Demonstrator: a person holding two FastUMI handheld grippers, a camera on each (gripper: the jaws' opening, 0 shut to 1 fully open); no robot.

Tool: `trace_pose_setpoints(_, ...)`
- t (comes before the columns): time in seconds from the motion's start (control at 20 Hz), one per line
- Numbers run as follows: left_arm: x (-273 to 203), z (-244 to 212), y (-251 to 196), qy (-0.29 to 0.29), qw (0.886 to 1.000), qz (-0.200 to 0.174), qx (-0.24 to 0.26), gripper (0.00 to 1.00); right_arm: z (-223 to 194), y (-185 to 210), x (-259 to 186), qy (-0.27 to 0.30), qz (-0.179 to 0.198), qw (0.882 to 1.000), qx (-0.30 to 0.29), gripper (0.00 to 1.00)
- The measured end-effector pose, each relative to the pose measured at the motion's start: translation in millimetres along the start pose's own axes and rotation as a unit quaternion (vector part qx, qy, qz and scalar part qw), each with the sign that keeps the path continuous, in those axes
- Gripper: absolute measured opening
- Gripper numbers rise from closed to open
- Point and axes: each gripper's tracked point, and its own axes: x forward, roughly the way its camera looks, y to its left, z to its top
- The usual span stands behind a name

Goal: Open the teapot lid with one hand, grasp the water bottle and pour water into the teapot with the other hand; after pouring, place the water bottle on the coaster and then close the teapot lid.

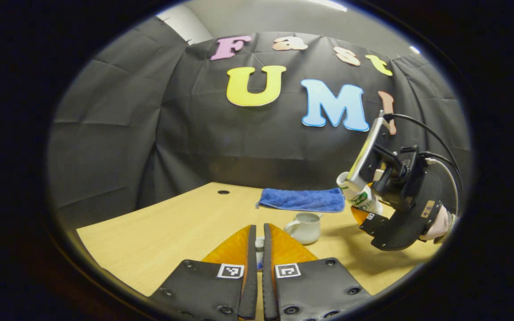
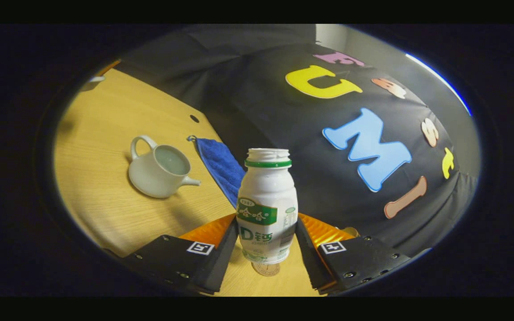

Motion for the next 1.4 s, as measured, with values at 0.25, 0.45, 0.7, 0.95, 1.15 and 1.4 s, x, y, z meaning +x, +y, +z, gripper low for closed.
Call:
trace_pose_setpoints(0.25, -4.8, -3.7, 7.8, 0.003, 1.0, 0.008, -0.001, 0.15, 1.7, 10.3, 11.4, -0.001, 0.0, 0.997, -0.073, 0.72)
trace_pose_setpoints(0.45, -5.0, -6.0, 13.8, 0.005, 1.0, 0.015, -0.001, 0.11, 4.2, 16.1, 14.9, -0.012, -0.006, 0.993, -0.12, 0.71)
trace_pose_setpoints(0.7, -4.2, -7.8, 16.4, 0.007, 1.0, 0.019, 0.0, 0.11, 9.7, 16.1, 16.4, -0.021, -0.01, 0.986, -0.164, 0.72)
trace_pose_setpoints(0.95, -3.9, -10.7, 18.6, 0.012, 1.0, 0.022, 0.001, 0.11, 11.1, 13.9, 21.4, -0.027, -0.018, 0.98, -0.196, 0.71)
trace_pose_setpoints(1.15, -3.3, -12.4, 19.7, 0.014, 1.0, 0.025, 0.002, 0.11, 13.9, 11.7, 22.3, -0.032, -0.025, 0.975, -0.218, 0.72)
trace_pose_setpoints(1.4, -3.3, -15.3, 19.5, 0.017, 0.999, 0.027, 0.001, 0.11, 17.2, 6.8, 22.4, -0.041, -0.031, 0.97, -0.238, 0.72)
